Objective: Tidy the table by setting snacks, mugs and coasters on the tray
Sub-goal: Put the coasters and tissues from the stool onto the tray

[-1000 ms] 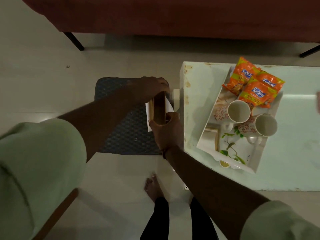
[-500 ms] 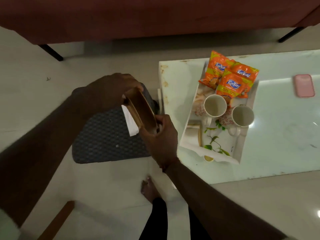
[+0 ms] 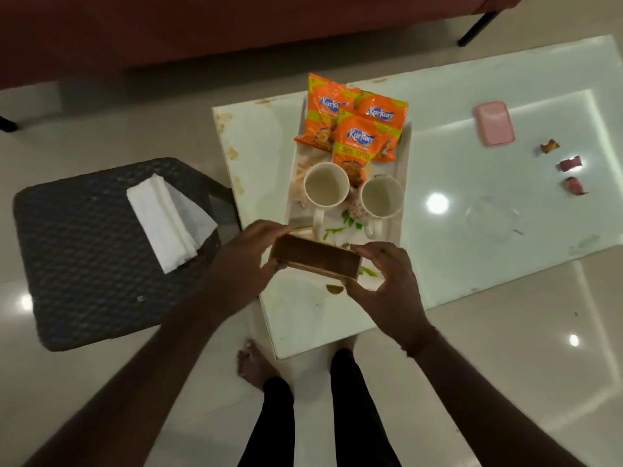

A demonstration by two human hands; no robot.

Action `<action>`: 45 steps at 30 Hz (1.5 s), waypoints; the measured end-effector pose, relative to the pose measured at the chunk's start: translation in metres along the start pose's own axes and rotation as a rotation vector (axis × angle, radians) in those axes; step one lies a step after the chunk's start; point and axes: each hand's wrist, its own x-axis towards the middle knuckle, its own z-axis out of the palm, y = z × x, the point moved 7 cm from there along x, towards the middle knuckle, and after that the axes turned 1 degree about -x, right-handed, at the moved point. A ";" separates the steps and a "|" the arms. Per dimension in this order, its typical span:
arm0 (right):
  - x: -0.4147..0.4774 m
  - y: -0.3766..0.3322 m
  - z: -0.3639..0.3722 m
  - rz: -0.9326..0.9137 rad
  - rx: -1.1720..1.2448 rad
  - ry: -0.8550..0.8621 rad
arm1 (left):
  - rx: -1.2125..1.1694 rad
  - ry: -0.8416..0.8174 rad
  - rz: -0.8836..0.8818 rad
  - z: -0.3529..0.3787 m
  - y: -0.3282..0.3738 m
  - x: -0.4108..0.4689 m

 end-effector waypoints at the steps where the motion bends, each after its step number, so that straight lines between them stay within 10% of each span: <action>1: 0.001 0.010 -0.003 0.013 -0.021 -0.009 | 0.001 0.013 -0.011 0.011 0.004 0.002; 23: 0.012 0.064 0.014 0.136 -0.239 -0.091 | 0.131 0.011 -0.068 0.068 0.010 0.025; 32: 0.005 -0.018 -0.014 0.005 0.089 0.318 | 0.057 0.514 -0.243 -0.057 -0.054 -0.045; 38: 0.019 -0.106 0.066 0.038 0.252 0.032 | -0.206 0.623 -0.752 -0.093 -0.148 -0.075; 45: 0.021 -0.150 0.189 0.430 0.435 -0.307 | -0.321 0.496 -0.886 -0.076 -0.183 -0.042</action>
